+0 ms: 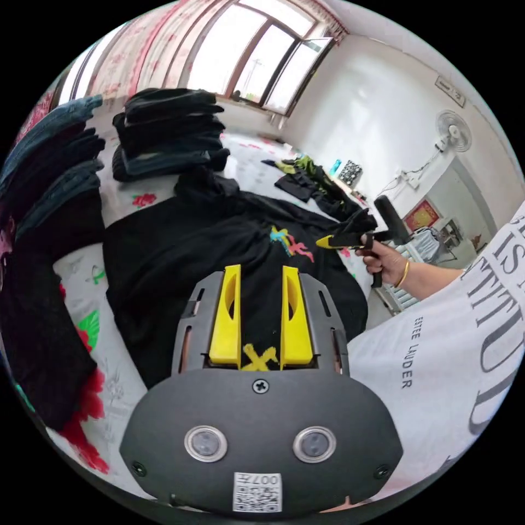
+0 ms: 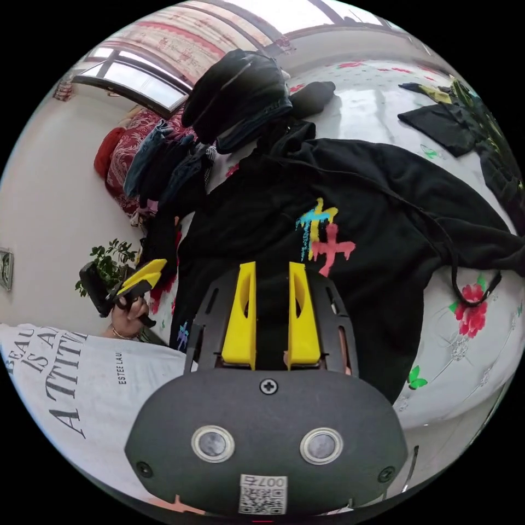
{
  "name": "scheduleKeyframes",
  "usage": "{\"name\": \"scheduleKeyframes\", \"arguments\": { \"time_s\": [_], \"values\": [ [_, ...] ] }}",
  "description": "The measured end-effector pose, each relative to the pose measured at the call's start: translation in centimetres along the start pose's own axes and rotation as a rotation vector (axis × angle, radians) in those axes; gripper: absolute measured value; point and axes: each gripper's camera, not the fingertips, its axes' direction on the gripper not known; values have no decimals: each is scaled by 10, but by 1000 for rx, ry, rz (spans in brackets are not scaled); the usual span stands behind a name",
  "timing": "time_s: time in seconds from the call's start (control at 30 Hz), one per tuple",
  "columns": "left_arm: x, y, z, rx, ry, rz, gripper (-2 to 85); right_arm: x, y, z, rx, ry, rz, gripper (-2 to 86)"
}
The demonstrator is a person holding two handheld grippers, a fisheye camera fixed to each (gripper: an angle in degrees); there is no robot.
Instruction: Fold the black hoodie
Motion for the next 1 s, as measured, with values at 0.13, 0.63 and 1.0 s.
{"name": "scheduleKeyframes", "arguments": {
  "time_s": [0.13, 0.63, 1.0],
  "values": [
    [-32, 26, 24, -139, -177, -106, 106, 0, -42, 14, -16, 41, -70, 95],
    [-132, 28, 153, -435, -521, -263, 81, -2, -181, 80, -192, 91, -211, 23],
    [-123, 39, 197, -431, -668, -170, 46, -46, -41, -102, 28, 423, -612, 4]
  ]
}}
